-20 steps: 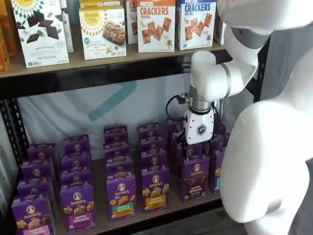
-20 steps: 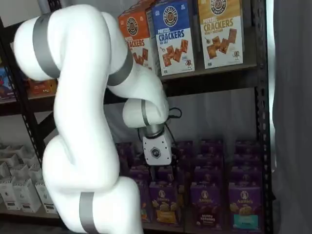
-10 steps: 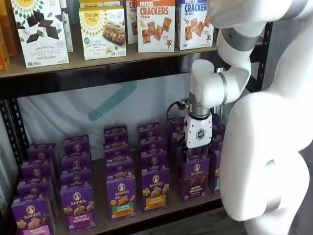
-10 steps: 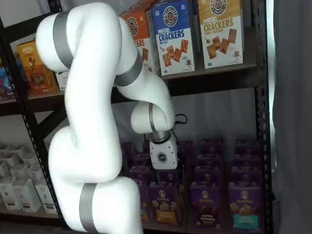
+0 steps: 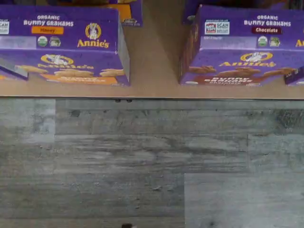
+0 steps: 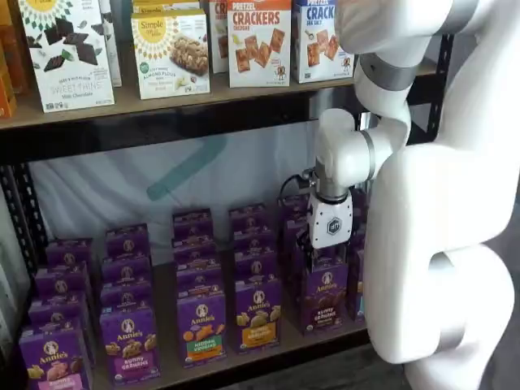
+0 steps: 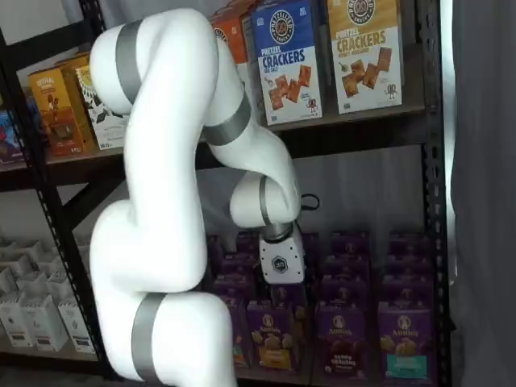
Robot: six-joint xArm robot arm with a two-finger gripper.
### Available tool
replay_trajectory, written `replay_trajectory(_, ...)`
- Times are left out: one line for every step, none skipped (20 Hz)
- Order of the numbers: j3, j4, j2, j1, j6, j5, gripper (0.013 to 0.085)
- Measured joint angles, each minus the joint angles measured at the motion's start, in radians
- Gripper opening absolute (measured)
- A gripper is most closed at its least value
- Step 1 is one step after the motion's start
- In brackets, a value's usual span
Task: Pick up the purple box with a brown patch in the center, on the bottom shelf, the fifth box from the left
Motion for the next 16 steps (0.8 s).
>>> replay_trajectory(-0.008, -0.008, 0.013, -0.004, 0.004, -0.005, 0.0850)
replay_trajectory(-0.016, -0.012, 0.027, -0.007, 0.004, -0.011, 0.0850)
replay_trajectory(-0.023, -0.006, 0.040, -0.009, -0.004, -0.020, 0.0850)
replay_trajectory(-0.030, 0.002, 0.054, -0.011, -0.013, -0.027, 0.0850)
replay_trajectory(-0.039, 0.009, 0.069, -0.013, -0.021, -0.033, 0.0850)
replay_trajectory(-0.047, 0.018, 0.084, -0.014, -0.030, -0.037, 0.0850)
replay_trajectory(-0.055, 0.022, 0.096, -0.014, -0.035, -0.039, 0.0850)
replay_trajectory(-0.065, 0.035, 0.109, -0.014, -0.046, -0.039, 0.0850)
replay_trajectory(-0.077, 0.044, 0.125, -0.013, -0.054, -0.038, 0.0850)
replay_trajectory(-0.085, 0.056, 0.138, -0.012, -0.065, -0.039, 0.0850)
replay_trajectory(-0.093, 0.061, 0.152, -0.012, -0.069, -0.043, 0.0850)
replay_trajectory(-0.101, 0.062, 0.164, -0.012, -0.070, -0.047, 0.0850)
replay_trajectory(-0.111, 0.062, 0.179, -0.012, -0.070, -0.052, 0.0850)
replay_trajectory(-0.120, 0.061, 0.193, -0.012, -0.070, -0.059, 0.0850)
replay_trajectory(-0.127, 0.053, 0.204, -0.014, -0.064, -0.065, 0.0850)
replay_trajectory(-0.137, 0.043, 0.217, -0.015, -0.056, -0.071, 0.0850)
